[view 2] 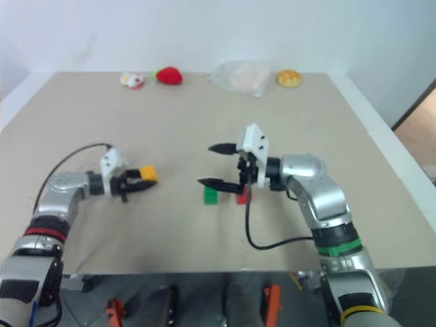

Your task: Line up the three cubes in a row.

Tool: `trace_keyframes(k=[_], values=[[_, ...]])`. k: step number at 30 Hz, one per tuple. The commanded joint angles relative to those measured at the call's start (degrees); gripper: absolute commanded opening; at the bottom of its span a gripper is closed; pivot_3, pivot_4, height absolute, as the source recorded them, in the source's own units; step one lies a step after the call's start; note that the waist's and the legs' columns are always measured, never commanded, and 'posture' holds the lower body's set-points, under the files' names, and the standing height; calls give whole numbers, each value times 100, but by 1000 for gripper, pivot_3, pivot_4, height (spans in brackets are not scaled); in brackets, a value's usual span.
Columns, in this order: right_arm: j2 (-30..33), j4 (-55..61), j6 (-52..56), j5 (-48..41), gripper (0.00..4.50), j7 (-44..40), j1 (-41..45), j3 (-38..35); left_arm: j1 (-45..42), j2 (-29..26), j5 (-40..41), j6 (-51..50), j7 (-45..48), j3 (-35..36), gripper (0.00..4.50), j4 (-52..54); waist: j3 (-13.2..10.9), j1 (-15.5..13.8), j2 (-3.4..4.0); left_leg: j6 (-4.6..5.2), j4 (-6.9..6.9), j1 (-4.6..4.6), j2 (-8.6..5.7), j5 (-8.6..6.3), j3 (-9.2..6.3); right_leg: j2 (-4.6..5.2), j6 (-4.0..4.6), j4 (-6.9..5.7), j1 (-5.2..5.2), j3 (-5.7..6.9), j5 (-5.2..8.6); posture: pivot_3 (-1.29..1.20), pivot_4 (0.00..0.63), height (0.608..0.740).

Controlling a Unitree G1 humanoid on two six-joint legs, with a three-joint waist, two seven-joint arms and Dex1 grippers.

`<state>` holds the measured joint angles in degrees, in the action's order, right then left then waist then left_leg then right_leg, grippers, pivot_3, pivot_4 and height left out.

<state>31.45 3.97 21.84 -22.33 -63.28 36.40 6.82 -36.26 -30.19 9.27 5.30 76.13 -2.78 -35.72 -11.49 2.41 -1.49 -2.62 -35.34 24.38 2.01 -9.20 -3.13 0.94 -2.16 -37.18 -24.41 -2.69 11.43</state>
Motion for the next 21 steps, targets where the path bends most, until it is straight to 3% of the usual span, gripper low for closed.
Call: trace_keyframes(k=[1, 13, 21], values=[[108, 60, -49, -86, 4500, -36, -9, -198, 90, -27, 119, -245, 236, -164, 1327, 522, 0, 12, 0, 0, -2, -1, 1, 0, 0, -1, 0, 0, 0, 0, 0, 0, 150, 740], [808, 473, 283, -547, 4500, -312, -653, -701, -166, 146, -28, -35, 409, -459, 1327, 46, 0, -4, 0, 3, -3, -3, -2, 2, -1, -1, -2, 0, 4, -1, 2, 0, 150, 740], [1150, 402, 368, -658, 4500, -325, -1025, -973, -117, 325, 183, -361, 545, -508, 1327, 501, 0, 7, 0, 4, -13, -3, -17, 1, 1, 14, -13, 1, 8, -4, -1, 0, 150, 740]])
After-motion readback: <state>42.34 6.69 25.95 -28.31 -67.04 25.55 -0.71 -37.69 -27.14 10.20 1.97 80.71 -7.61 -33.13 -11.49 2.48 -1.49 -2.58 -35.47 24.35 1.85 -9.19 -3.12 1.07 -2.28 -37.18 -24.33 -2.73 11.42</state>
